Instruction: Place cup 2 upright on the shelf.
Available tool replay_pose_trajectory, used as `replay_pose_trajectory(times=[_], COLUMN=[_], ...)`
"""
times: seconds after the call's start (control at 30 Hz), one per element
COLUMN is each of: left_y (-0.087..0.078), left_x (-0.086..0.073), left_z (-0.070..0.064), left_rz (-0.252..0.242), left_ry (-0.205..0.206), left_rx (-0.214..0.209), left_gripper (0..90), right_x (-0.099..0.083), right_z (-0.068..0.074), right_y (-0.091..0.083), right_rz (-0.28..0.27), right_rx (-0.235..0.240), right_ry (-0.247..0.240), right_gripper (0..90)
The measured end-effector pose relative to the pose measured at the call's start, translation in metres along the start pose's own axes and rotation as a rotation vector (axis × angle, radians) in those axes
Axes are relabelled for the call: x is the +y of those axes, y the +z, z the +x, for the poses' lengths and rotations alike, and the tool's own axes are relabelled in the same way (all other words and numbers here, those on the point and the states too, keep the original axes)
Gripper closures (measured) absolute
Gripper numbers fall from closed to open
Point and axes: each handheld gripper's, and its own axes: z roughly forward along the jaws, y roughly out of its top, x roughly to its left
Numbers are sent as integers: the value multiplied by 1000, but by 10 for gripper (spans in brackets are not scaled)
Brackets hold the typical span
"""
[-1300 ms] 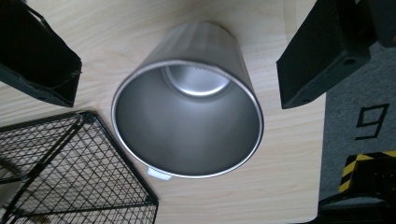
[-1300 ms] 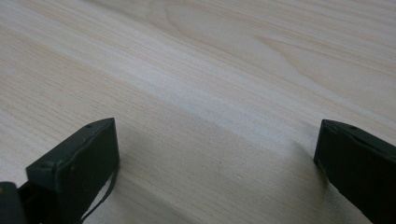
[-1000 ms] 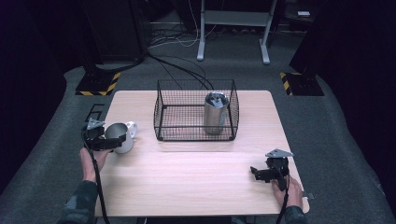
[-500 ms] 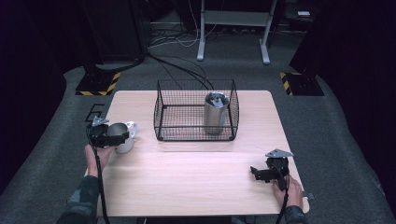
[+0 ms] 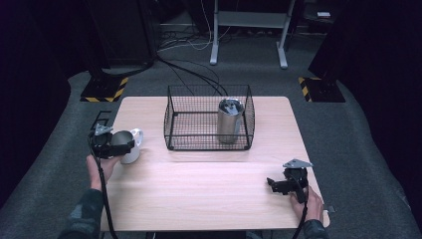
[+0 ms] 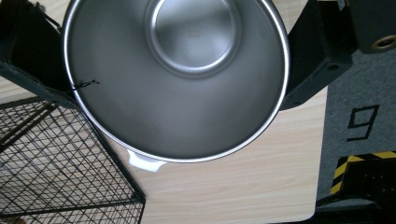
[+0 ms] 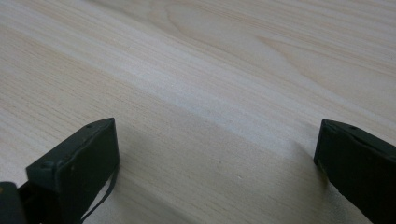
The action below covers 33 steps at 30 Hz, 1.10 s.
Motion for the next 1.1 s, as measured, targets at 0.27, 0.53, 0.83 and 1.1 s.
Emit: replay_pose_trajectory(times=[0.27,0.53,0.83,1.1], left_y=[-18,-34,-41,-53], left_x=[1,1,1,-1], left_z=[-8,-21,-27,-42], left_rz=[-7,-18,-17,-36], left_ry=[16,41,54,65], left_rx=[-5,-16,-23,-64], left_gripper=[58,58,58,58], right_x=[0,0,0,0], right_z=[0,0,0,-1], right_y=[0,0,0,-1], right_rz=[3,4,1,5], right_rx=[1,1,0,3], right_ry=[-1,0,0,-5], right_gripper=[0,0,0,0])
